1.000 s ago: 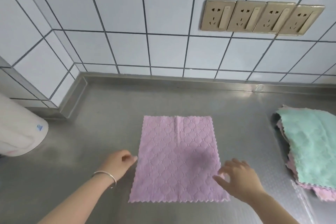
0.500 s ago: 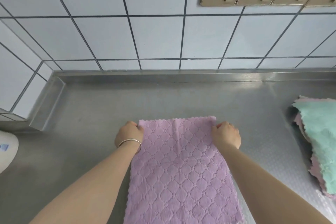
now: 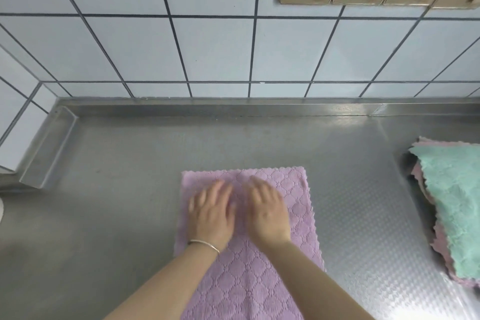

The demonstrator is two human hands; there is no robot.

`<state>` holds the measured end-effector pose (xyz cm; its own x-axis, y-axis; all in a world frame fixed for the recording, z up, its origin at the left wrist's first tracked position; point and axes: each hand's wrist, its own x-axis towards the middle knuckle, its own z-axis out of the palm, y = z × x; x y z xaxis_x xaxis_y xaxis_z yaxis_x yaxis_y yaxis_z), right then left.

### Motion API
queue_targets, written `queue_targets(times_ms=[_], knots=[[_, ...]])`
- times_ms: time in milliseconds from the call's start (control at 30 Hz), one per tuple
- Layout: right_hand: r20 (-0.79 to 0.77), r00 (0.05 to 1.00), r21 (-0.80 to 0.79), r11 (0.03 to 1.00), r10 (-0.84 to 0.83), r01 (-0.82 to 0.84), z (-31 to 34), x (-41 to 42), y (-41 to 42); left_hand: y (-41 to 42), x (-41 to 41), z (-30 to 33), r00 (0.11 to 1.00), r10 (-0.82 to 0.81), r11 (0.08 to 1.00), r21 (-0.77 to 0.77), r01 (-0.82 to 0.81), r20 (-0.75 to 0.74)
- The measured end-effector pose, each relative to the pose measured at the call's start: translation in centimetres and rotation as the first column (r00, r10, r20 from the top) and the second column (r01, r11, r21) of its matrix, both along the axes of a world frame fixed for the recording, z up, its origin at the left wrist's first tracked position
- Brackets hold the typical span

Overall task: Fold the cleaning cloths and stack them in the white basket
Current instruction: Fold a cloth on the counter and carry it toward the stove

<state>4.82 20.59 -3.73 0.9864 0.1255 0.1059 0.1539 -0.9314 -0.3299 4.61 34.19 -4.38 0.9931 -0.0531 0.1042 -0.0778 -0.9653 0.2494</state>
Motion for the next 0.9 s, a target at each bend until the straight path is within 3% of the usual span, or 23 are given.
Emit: queue_targets(times_ms=[100, 200, 400, 533, 633, 733, 800, 900], knots=[[-0.096, 0.991, -0.02, 0.996, 0.089, -0.091, -1.2, -2.2, 0.9, -0.7, -1.8, -2.0, 0.991, -0.075, 0.993, 0.086, 0.084, -0.107], [-0.107, 0.994, -0.129, 0.991, -0.037, 0.023, -2.1, -3.5, -2.0, 1.4, -2.1, -3.0, 0.996, -0.029, 0.989, 0.14, 0.041, -0.086], [-0.23, 0.936, -0.235, 0.948, -0.267, 0.213, -1.8, -5.4, -7.8, 6.4, -2.4, -2.9, 0.974, 0.13, 0.981, 0.164, -0.1, -0.188], [-0.183, 0.926, -0.302, 0.915, -0.33, 0.267, -1.4, -6.8, -8.5, 7.5, -4.2, -1.4, 0.973, 0.162, 0.972, 0.2, -0.128, -0.164], [-0.134, 0.965, -0.187, 0.962, -0.226, 0.2, -0.7, -9.4, -5.9, 5.9, -7.8, -0.7, 0.99, 0.084, 0.989, 0.129, -0.069, -0.116], [-0.11, 0.994, -0.057, 0.998, -0.005, -0.001, -0.1, -13.2, -3.0, 3.8, -12.2, -1.3, 0.989, -0.139, 0.989, 0.034, 0.141, -0.04], [-0.114, 0.989, -0.024, 0.995, 0.095, -0.098, -0.2, -15.5, -2.3, 3.1, -14.8, -1.7, 0.96, -0.277, 0.957, 0.077, 0.28, -0.04], [-0.142, 0.969, -0.07, 0.974, 0.204, -0.215, -0.8, -17.5, -2.3, 3.0, -17.1, -2.0, 0.954, -0.29, 0.945, 0.134, 0.299, -0.083]])
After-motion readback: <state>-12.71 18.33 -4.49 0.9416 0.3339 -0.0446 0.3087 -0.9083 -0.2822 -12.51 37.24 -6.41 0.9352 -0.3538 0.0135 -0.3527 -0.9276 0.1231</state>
